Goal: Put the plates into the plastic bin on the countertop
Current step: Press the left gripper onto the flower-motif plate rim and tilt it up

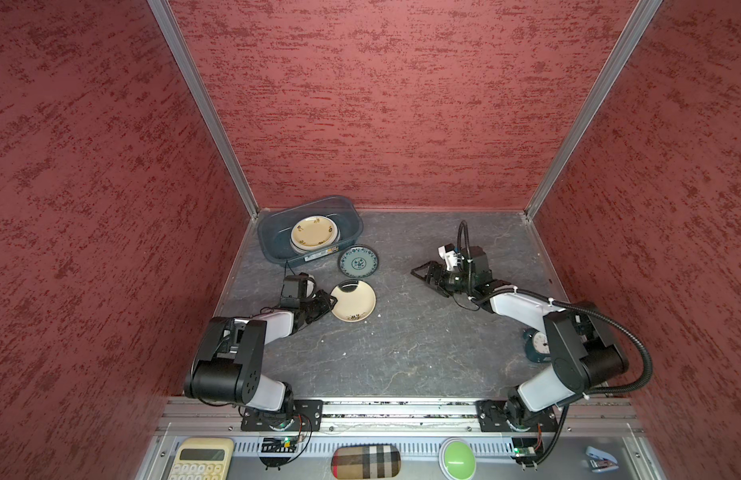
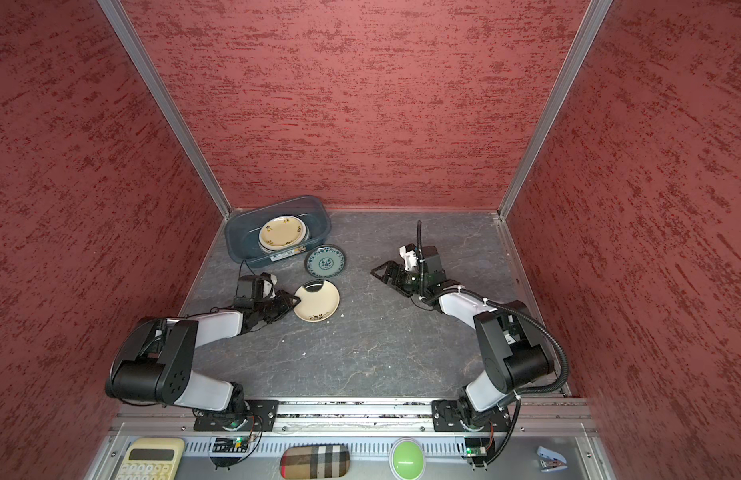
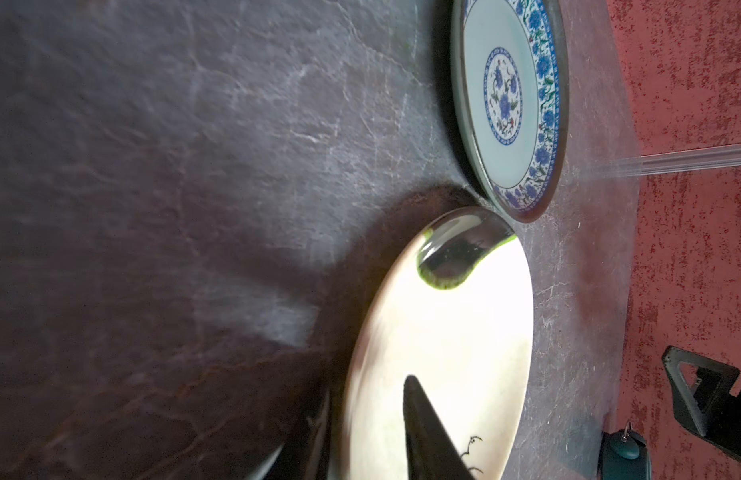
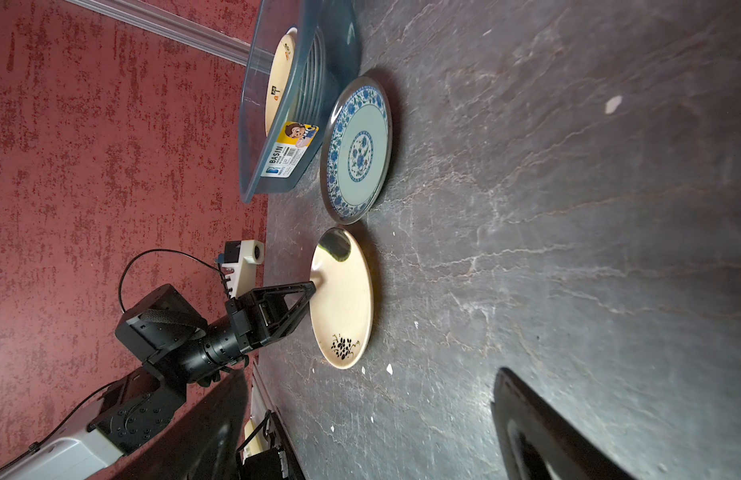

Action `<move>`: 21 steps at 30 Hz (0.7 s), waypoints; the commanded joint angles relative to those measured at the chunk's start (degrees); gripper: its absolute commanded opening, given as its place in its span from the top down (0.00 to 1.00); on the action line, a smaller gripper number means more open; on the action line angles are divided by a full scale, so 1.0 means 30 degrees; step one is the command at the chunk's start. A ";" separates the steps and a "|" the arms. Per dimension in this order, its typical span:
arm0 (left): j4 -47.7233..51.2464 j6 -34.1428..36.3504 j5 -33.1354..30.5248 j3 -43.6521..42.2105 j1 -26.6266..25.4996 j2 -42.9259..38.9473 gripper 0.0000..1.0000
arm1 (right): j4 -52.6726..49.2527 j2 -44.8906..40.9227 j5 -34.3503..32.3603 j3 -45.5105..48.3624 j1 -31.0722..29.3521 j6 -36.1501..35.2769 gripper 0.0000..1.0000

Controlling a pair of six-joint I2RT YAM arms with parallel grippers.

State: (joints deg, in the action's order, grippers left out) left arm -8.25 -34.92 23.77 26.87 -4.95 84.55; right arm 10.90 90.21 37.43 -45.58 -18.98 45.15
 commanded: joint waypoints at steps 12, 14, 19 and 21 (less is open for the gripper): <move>-0.0487 -0.0618 -0.0222 0.0338 -0.0598 0.0918 1.00 | 0.0367 -0.0310 -0.0611 0.0479 -0.0150 -0.0283 0.07; -0.0644 -0.0754 -0.0370 0.0156 -0.0746 0.0501 1.00 | 0.0382 -0.0206 -0.0640 0.0487 -0.0132 -0.0314 0.07; -0.0162 -0.0725 -0.0533 0.0066 -0.0902 -0.0771 1.00 | 0.0642 0.0054 -0.0516 0.0514 -0.0132 -0.0235 0.07; 0.0115 -0.0705 -0.0537 0.0109 -0.0913 -0.1309 1.00 | 0.0740 0.0133 -0.0502 0.0488 -0.0147 -0.0197 0.07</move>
State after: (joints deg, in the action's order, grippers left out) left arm -8.34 -36.84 22.70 27.33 -7.42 83.22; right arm 11.09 90.13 36.56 -44.56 -18.98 44.99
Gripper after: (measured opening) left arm 0.064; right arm 0.930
